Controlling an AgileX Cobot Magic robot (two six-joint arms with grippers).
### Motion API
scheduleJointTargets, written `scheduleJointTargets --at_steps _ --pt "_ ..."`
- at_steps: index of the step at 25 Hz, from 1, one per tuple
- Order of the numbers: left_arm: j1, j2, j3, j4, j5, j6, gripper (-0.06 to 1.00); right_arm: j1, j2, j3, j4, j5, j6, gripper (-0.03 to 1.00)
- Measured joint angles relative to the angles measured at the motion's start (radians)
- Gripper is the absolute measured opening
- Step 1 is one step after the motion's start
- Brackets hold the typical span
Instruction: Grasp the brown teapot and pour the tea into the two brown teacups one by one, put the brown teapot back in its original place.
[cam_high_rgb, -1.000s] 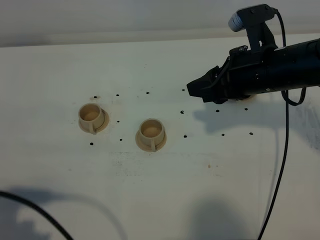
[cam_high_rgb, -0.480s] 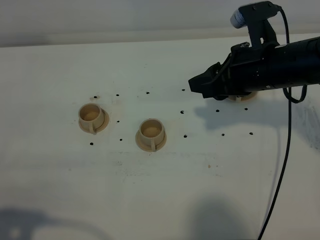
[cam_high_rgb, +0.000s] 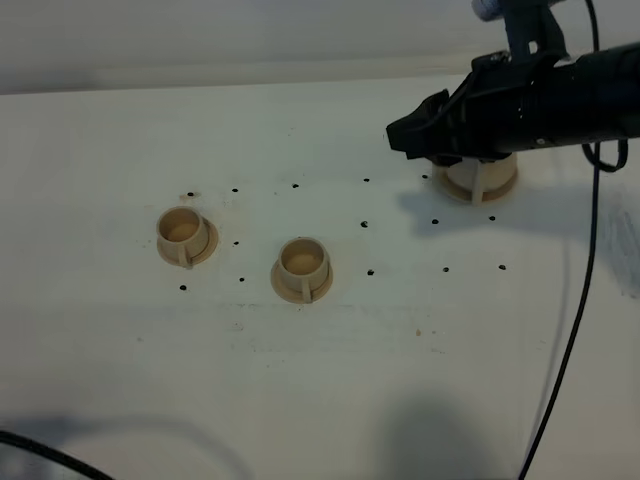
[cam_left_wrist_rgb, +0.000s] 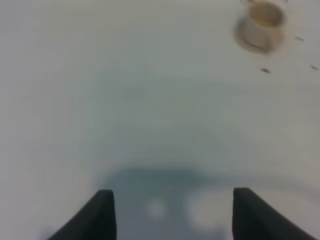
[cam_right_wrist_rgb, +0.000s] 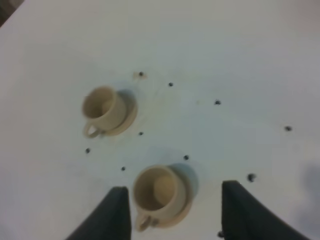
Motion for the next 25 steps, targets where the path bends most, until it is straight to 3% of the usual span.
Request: scheduleJointTargets --at_steps 4,10,13,25 --pt "0.054 -0.094 0.001 -0.002 0.0 0.0 0.48 0.0 0.0 -0.032 -0.083 0.001 0.076 0.41" --pt "0.056 -0.108 0.004 -0.004 0.0 0.0 0.48 0.0 0.056 -0.042 -0.111 0.003 0.097 0.41" --pt "0.056 -0.109 0.004 -0.005 0.0 0.0 0.48 0.0 0.123 -0.088 -0.146 0.047 0.127 0.41" --pt "0.057 -0.109 0.004 -0.005 0.0 0.0 0.48 0.0 0.322 -0.408 -0.631 0.313 0.59 0.41"
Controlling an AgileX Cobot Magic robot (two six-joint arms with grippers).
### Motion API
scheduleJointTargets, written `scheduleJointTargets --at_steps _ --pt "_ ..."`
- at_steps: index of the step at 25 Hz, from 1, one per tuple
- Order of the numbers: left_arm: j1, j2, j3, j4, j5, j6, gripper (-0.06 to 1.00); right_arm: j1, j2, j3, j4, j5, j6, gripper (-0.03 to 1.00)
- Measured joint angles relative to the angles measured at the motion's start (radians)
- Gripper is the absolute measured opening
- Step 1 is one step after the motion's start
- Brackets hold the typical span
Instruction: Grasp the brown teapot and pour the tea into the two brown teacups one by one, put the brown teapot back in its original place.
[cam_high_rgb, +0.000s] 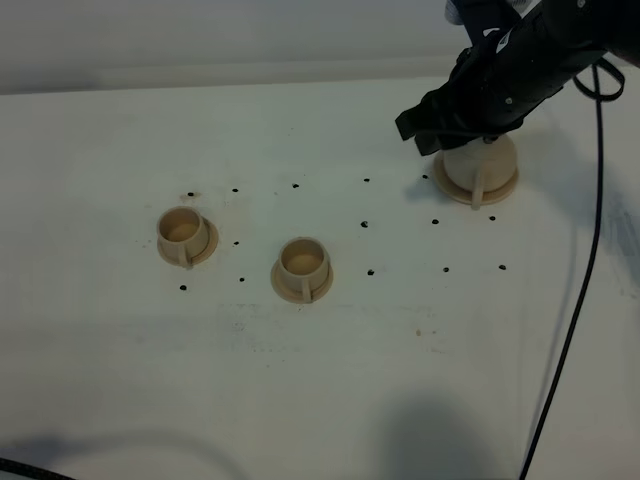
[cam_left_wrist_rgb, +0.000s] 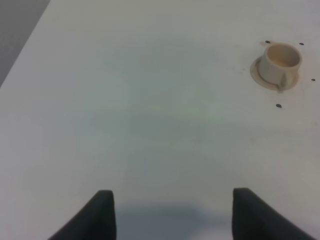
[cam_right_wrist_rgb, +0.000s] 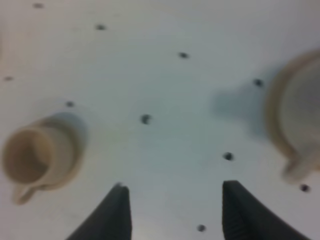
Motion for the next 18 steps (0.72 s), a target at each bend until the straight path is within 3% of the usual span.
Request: scheduleJointTargets --at_steps 12,18 --pt "0.0 0.0 0.001 0.0 0.0 0.0 0.48 0.0 0.049 -0.089 -0.078 0.131 0.222 0.41" --pt "0.0 0.0 0.001 0.0 0.0 0.001 0.48 0.0 0.09 -0.089 -0.099 0.132 0.373 0.41"
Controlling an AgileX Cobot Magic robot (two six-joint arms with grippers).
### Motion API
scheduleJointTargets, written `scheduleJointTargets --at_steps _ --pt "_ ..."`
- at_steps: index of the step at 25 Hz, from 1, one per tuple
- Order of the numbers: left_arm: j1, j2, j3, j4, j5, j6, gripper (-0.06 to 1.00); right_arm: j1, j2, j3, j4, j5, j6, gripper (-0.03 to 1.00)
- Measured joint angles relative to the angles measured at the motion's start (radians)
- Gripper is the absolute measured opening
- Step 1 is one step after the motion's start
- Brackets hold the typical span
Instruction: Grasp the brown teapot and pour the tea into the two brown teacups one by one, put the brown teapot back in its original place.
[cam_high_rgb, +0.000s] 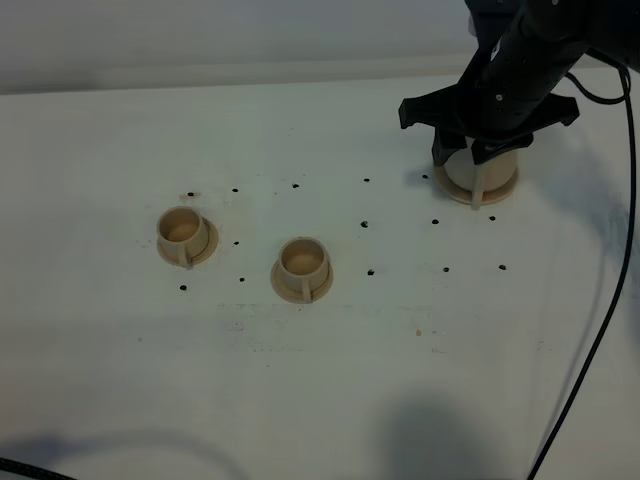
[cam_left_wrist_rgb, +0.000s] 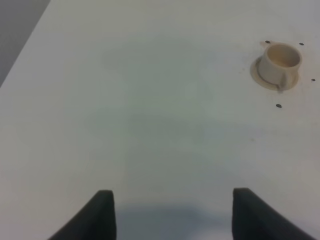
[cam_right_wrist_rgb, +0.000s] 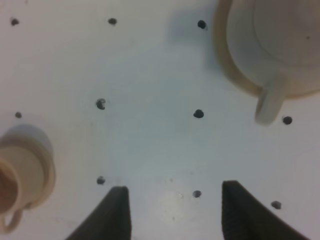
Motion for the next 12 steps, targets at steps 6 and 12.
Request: scheduleJointTargets --at_steps 6,12 --pt "0.0 0.0 0.0 0.0 0.0 0.0 0.48 -0.01 0.026 0.0 -0.012 -0.01 0.06 0.41" --pt "0.0 0.0 0.0 0.0 0.0 0.0 0.48 -0.033 0.059 -0.006 -0.026 -0.007 0.1 0.41"
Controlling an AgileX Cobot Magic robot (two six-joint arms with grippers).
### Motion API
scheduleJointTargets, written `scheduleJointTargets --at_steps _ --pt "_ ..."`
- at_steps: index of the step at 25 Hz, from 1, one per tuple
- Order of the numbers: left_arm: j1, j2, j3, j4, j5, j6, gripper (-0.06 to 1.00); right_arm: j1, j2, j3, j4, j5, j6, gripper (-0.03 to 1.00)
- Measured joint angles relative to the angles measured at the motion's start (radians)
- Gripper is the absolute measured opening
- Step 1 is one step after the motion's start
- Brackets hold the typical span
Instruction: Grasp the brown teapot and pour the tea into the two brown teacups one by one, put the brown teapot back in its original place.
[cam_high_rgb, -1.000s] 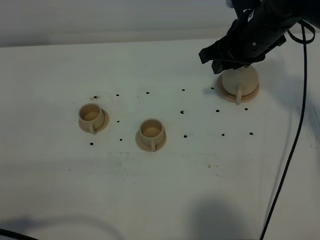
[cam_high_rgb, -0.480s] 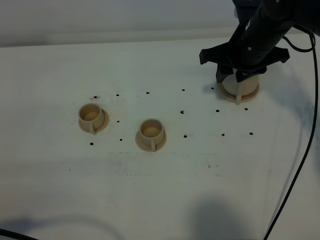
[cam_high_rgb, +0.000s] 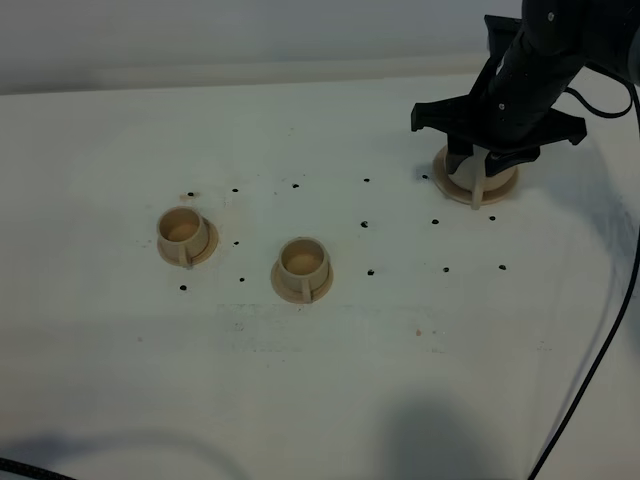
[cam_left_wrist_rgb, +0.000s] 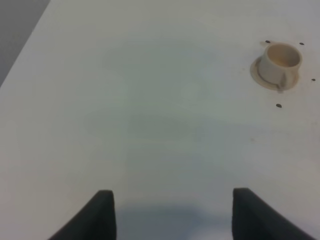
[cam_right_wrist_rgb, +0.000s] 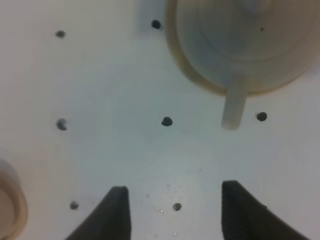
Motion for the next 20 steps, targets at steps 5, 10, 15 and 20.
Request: scheduleJointTargets --at_steps 5,10,15,20 --pt "0.0 0.0 0.0 0.0 0.0 0.0 0.48 0.0 0.078 -0.105 -0.001 0.079 0.005 0.41" --pt "0.0 0.0 0.0 0.0 0.0 0.0 0.48 -0.001 0.189 -0.285 -0.001 0.196 0.026 0.41" --pt "0.0 0.0 0.0 0.0 0.0 0.0 0.48 -0.015 0.279 -0.417 0.005 0.201 0.047 0.41" --pt "0.0 0.0 0.0 0.0 0.0 0.0 0.48 -0.038 0.294 -0.426 0.028 0.202 0.054 0.41"
